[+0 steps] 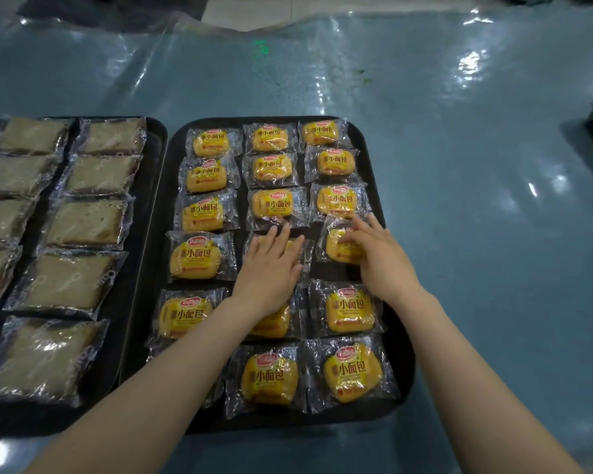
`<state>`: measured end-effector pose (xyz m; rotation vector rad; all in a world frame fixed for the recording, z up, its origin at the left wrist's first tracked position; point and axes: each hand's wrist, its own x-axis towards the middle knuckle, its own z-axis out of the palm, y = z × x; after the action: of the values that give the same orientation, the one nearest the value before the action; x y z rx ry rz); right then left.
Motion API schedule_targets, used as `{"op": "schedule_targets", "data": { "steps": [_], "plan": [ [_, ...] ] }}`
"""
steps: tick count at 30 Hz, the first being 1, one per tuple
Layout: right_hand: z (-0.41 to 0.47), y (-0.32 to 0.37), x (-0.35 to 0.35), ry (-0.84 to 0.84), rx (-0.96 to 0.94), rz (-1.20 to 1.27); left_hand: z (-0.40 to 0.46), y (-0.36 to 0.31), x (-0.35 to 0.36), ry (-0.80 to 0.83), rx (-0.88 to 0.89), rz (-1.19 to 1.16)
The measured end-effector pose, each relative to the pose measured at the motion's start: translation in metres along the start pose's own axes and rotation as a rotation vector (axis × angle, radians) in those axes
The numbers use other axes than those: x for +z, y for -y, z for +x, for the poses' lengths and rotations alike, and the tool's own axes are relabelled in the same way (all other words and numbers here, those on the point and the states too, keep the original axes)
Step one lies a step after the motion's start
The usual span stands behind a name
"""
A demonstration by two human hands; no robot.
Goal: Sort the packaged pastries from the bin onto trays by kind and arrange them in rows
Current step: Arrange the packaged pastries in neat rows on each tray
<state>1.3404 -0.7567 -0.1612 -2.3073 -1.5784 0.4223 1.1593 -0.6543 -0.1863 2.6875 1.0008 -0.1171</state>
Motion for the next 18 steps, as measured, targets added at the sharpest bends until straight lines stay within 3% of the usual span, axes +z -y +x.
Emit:
{"op": "schedule_targets", "data": {
  "steps": [3,8,18],
  "plan": [
    [0.000,0.005,0.007,-0.005,-0.077,0.021,-0.003,-0.003,0.009,-0.017,-0.031,0.069],
    [0.009,0.009,0.022,0.040,-0.064,-0.060,-0.002,-0.010,0.008,0.048,-0.105,-0.022],
    [0.000,0.000,0.013,0.156,-0.131,0.051,0.000,-0.017,0.002,0.100,-0.201,-0.144]
  ]
}}
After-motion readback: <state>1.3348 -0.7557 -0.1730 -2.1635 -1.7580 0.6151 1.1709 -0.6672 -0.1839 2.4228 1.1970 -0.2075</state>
